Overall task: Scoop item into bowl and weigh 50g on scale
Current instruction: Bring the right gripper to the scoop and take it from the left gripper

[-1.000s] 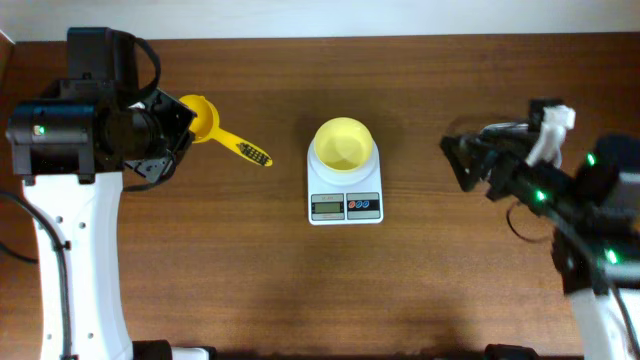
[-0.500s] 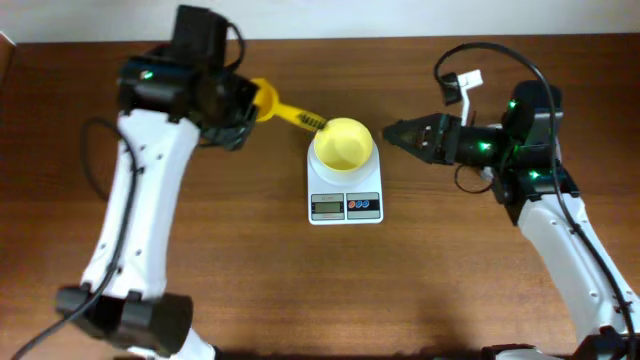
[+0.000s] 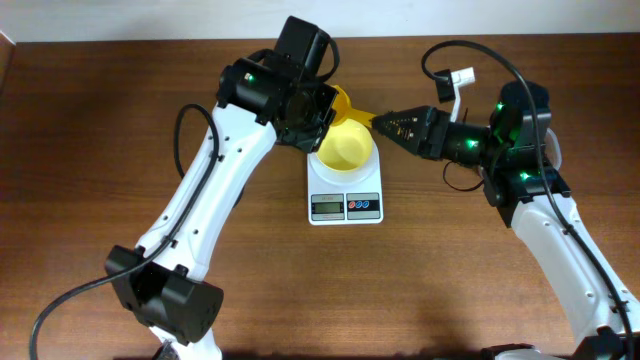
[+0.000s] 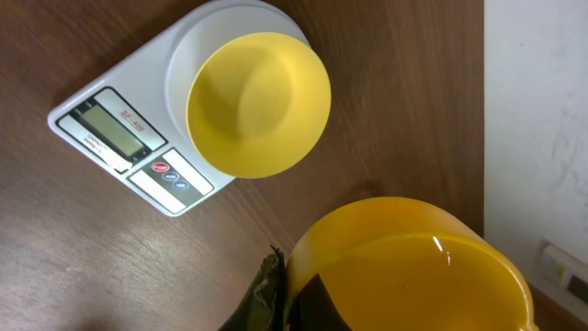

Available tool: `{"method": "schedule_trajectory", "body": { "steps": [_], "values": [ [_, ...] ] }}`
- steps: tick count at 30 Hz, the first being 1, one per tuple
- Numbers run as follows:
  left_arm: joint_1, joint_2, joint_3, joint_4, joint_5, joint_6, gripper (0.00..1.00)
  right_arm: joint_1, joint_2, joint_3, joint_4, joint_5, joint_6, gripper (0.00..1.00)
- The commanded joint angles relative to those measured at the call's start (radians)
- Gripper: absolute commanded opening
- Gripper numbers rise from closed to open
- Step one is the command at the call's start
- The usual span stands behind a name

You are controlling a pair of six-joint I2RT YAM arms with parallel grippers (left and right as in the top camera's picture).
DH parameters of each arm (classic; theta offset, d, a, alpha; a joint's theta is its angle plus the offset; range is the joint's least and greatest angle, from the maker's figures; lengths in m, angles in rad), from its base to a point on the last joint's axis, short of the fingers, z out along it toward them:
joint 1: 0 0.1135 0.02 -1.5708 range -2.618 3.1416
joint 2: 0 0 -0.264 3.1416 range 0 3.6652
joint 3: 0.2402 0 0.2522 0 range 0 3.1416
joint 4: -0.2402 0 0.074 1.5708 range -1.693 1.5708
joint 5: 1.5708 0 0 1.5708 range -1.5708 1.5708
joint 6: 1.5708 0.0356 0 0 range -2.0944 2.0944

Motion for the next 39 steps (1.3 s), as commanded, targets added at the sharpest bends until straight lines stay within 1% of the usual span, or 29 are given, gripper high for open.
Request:
{"method": "schedule_trajectory", "body": {
  "steps": [1,4,5,7,10,11,12,13,14,16,18,24,25,26,27,30,34,35,36,38,39],
  "values": [
    [-0.018,0.006,-0.002,0.002,0.003,-0.048,0.0,0.004,-0.003,0.013,0.003,0.064,0.002,0.9],
    [-0.044,0.006,-0.002,0.002,-0.001,-0.082,0.0,0.004,-0.003,0.013,0.003,0.082,0.002,0.76],
    [-0.05,0.006,-0.002,0.002,0.0,-0.095,0.0,0.004,-0.003,0.013,0.0,0.088,0.002,0.74],
    [-0.063,0.006,-0.002,0.002,-0.001,-0.116,0.0,0.004,-0.003,0.013,0.0,0.09,0.002,0.74],
    [-0.082,0.006,-0.002,0.002,-0.001,-0.12,0.0,0.004,-0.003,0.013,0.0,0.1,0.001,0.64],
    [-0.085,0.006,-0.002,0.002,-0.001,-0.12,0.0,0.004,-0.003,0.013,0.0,0.101,0.001,0.58],
    [-0.087,0.006,-0.002,0.002,-0.001,-0.12,0.0,0.004,-0.003,0.013,0.0,0.101,0.001,0.49],
    [-0.087,0.006,-0.002,0.002,-0.001,-0.12,0.0,0.004,-0.003,0.013,-0.001,0.101,0.001,0.36],
    [-0.087,0.006,-0.002,0.002,-0.001,-0.12,0.0,0.005,-0.003,0.013,-0.004,0.101,0.002,0.3],
    [-0.087,0.006,-0.002,0.002,0.0,-0.12,0.0,0.005,-0.003,0.013,-0.016,0.101,0.001,0.21],
    [-0.092,0.006,-0.002,0.002,0.0,-0.12,0.0,0.005,-0.003,0.013,-0.027,0.101,0.001,0.04],
    [-0.102,0.006,-0.002,0.01,-0.001,-0.12,0.0,0.005,-0.003,0.013,-0.042,0.097,0.001,0.04],
    [-0.102,0.006,-0.002,0.014,-0.001,-0.119,0.0,0.005,-0.003,0.013,-0.042,0.09,-0.003,0.11],
    [-0.102,0.006,-0.002,0.015,-0.001,-0.119,0.0,0.005,-0.003,0.013,-0.042,0.089,-0.003,0.27],
    [-0.102,0.006,-0.002,0.018,-0.001,-0.12,0.0,0.005,-0.003,0.013,-0.042,0.085,-0.006,0.31],
    [-0.102,0.006,-0.002,0.021,-0.001,-0.12,0.0,0.005,-0.003,0.013,-0.042,0.077,-0.01,0.35],
    [-0.11,0.006,-0.002,0.024,-0.001,-0.12,0.0,0.005,-0.003,0.013,-0.042,0.074,-0.01,0.34],
    [-0.114,0.006,-0.002,0.029,-0.001,-0.12,0.0,0.005,-0.003,0.013,-0.043,0.07,-0.01,0.22],
    [-0.117,0.006,-0.002,0.032,-0.001,-0.12,0.0,0.005,-0.003,0.013,-0.043,0.066,-0.01,0.14],
    [-0.127,0.006,-0.002,0.041,-0.001,-0.12,0.0,0.006,-0.003,0.012,-0.05,0.066,-0.01,0.04],
    [-0.131,0.006,-0.002,0.046,-0.001,-0.12,0.0,0.007,-0.003,0.012,-0.051,0.063,-0.01,0.04]
  ]
}}
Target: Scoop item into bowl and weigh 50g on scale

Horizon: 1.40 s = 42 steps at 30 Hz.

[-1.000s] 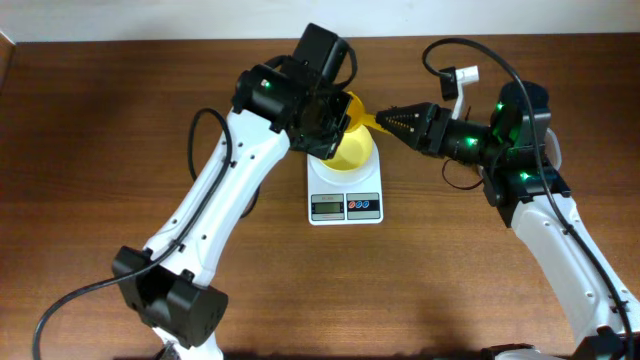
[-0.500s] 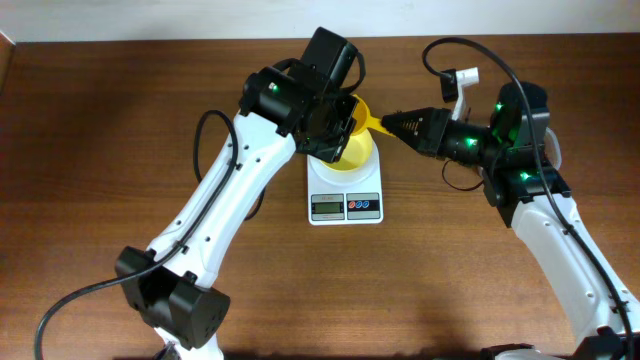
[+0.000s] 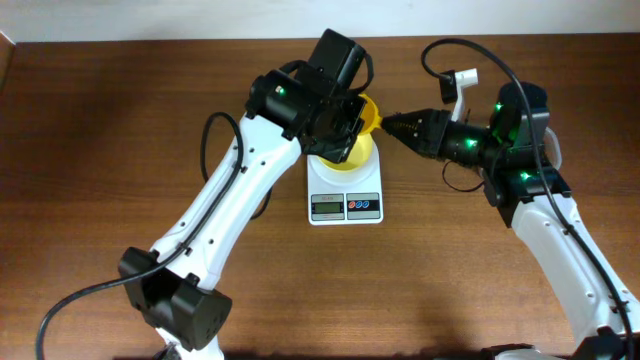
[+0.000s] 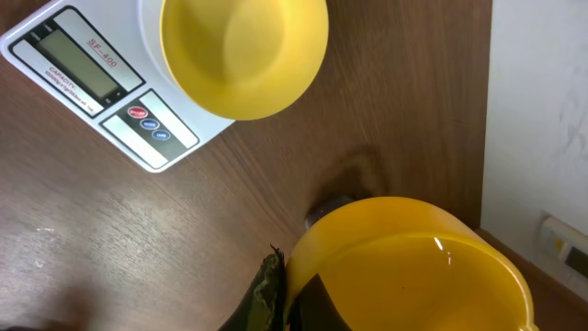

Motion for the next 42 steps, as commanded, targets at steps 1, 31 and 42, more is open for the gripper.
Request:
{"method": "schedule_trajectory", "body": {
  "steps": [1,31,42],
  "values": [
    [-0.02,0.005,-0.002,0.016,0.008,-0.01,0.0,0.011,-0.003,0.012,-0.006,-0.013,-0.018,0.04],
    [0.174,-0.209,-0.045,-0.217,-0.097,0.798,0.0,0.009,-0.135,0.335,-0.617,0.691,-0.335,0.04],
    [-0.277,-0.208,-0.535,0.179,-0.497,0.421,0.0,0.009,-0.136,0.355,-0.676,0.69,-0.334,0.04]
  ]
}}
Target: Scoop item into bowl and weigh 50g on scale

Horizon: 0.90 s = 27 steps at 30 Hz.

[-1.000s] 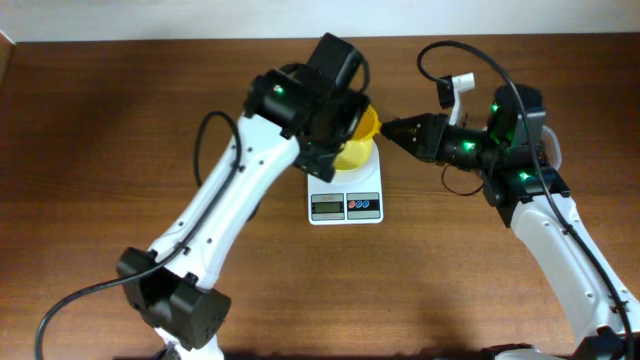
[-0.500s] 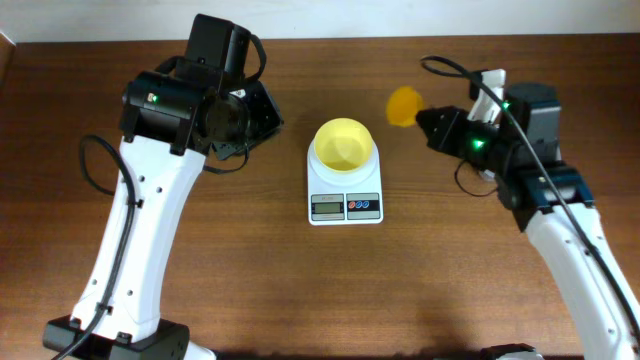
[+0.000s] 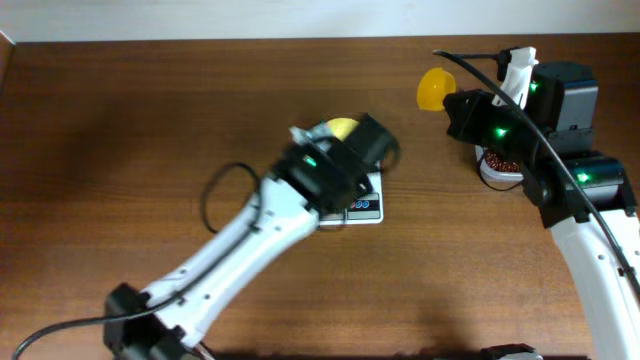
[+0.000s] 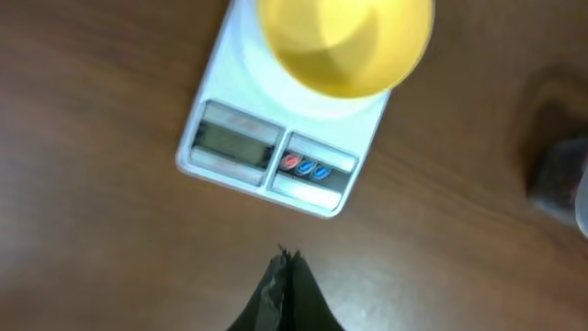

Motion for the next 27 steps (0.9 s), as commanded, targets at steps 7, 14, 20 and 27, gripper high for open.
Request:
{"method": "schedule_trajectory", "body": {
  "steps": [7,14,20,27],
  "values": [
    [-0.074,-0.002,-0.208,0.243,-0.246,-0.06,0.0,-0.092,-0.013,0.019,-0.027,0.015,-0.016,0.04],
    [-0.077,0.075,-0.264,0.343,-0.245,-0.06,0.0,-0.216,-0.013,0.019,-0.066,-0.043,-0.02,0.04],
    [-0.084,0.193,-0.264,0.4,-0.247,-0.059,0.0,-0.232,-0.013,0.019,-0.074,-0.04,-0.02,0.04],
    [-0.084,0.245,-0.264,0.426,-0.298,-0.06,0.0,-0.232,-0.013,0.019,-0.078,-0.04,-0.019,0.04]
  ]
}}
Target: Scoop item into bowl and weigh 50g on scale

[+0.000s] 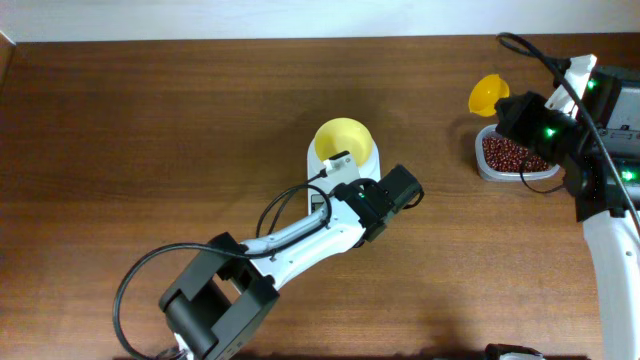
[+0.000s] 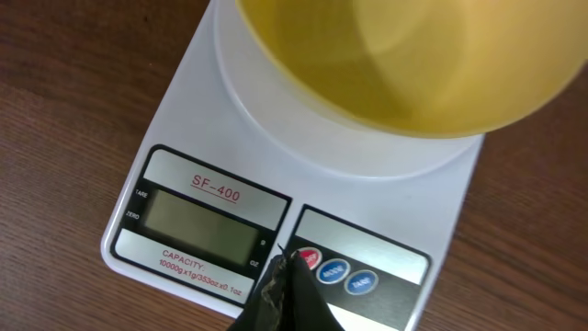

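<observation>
A white digital scale (image 2: 175,119) carries an empty yellow bowl (image 1: 342,138) on its platform. Its display (image 2: 197,225) is blank. My left gripper (image 2: 285,262) is shut, and its tip rests at the scale's red button (image 2: 308,259). In the overhead view the left arm hides the front of the scale. At the far right, my right gripper (image 1: 512,108) is shut on the handle of a yellow scoop (image 1: 487,94). The scoop hangs beside the back left edge of a clear tub of red beans (image 1: 512,156).
The brown wooden table (image 1: 150,130) ends at a white wall along the back. The left arm's black cable (image 1: 130,290) loops over the front left. The right arm's cable (image 1: 535,50) arcs above the tub.
My left gripper has come down close to the scale's front panel, its shut tip now at the red button. My right gripper has carried the scoop farther right, beside the bean tub.
At first my left gripper held the yellow scoop behind the scale, with the right gripper's tip at it. It still held it a moment later. Then the right gripper had the scoop, and the left hung empty and shut above the scale. Now it touches the buttons.
</observation>
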Available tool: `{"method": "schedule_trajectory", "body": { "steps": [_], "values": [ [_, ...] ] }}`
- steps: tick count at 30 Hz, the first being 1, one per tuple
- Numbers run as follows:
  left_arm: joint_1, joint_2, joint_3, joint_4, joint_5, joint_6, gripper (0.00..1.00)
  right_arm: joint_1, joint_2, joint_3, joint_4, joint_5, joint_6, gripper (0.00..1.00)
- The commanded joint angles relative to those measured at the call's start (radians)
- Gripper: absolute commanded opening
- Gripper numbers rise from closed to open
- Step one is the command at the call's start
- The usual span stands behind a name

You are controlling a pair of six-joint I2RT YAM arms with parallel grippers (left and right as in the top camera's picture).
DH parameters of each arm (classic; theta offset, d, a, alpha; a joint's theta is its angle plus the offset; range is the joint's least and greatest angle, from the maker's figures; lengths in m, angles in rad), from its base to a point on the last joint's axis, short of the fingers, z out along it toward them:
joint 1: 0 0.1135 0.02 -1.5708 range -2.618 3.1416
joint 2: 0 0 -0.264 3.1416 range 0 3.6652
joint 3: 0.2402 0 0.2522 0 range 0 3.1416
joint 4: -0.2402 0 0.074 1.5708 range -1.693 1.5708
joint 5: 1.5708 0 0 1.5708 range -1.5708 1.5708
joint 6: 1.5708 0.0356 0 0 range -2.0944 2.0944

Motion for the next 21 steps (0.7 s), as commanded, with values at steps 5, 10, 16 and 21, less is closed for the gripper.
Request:
{"method": "schedule_trajectory", "body": {
  "steps": [5,10,16,21],
  "values": [
    [-0.006,0.022,-0.008,0.006,-0.027,-0.006,0.0,-0.007,-0.013,0.019,-0.001,-0.002,-0.011,0.04],
    [-0.006,0.022,-0.008,0.01,0.021,-0.006,0.0,-0.007,-0.013,0.019,-0.005,-0.001,-0.011,0.04],
    [-0.037,0.073,-0.008,0.033,0.012,-0.006,0.0,-0.007,-0.011,0.019,-0.013,0.0,-0.012,0.04],
    [-0.038,0.074,-0.008,0.034,0.009,-0.007,0.0,-0.007,-0.011,0.019,-0.02,0.006,-0.012,0.04]
  ]
}}
